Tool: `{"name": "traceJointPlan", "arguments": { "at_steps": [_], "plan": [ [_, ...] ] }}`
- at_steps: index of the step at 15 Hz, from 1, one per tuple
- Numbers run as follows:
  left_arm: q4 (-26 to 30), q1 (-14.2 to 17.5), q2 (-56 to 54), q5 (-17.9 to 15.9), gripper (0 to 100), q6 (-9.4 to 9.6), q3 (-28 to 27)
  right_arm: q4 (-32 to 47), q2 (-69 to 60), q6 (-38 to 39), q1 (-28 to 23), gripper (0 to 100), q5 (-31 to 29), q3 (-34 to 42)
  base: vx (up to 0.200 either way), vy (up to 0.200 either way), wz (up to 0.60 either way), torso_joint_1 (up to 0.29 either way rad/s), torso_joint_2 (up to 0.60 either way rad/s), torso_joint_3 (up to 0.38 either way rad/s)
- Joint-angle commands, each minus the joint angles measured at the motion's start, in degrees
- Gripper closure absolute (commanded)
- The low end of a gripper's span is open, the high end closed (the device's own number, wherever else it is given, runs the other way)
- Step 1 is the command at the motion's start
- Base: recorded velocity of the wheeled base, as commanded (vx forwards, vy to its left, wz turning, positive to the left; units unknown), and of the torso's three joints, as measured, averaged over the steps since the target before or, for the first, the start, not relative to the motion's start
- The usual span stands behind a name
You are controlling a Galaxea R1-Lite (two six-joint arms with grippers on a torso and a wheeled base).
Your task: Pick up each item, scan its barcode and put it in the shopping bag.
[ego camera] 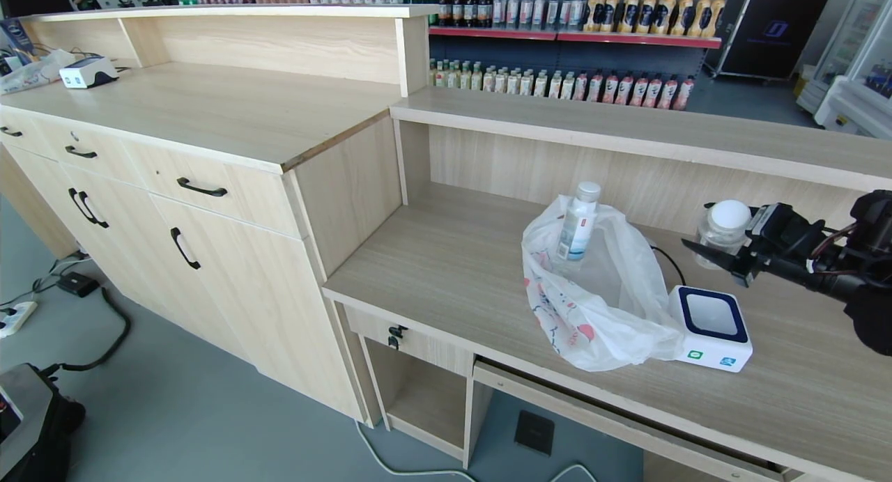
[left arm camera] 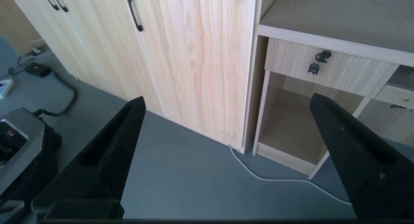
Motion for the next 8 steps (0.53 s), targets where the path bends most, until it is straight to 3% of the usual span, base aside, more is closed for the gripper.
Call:
{"name": "traceJointPlan", "arguments": {
  "at_steps": [1,8],
  "plan": [
    [0.02,0.06,-0.02,0.02,0,0.02,0.00,-0.02,1.07,-0.21,-0.02,100,0.11,-0.22,0.000,0.000,0.00,0.000,0.00,0.000],
    [0.02,0.06,-0.02,0.02,0,0.02,0.00,-1.08,2.65,-1.44,-0.73,100,1.78,-0.05,0.000,0.000,0.00,0.000,0.00,0.000]
  ]
}}
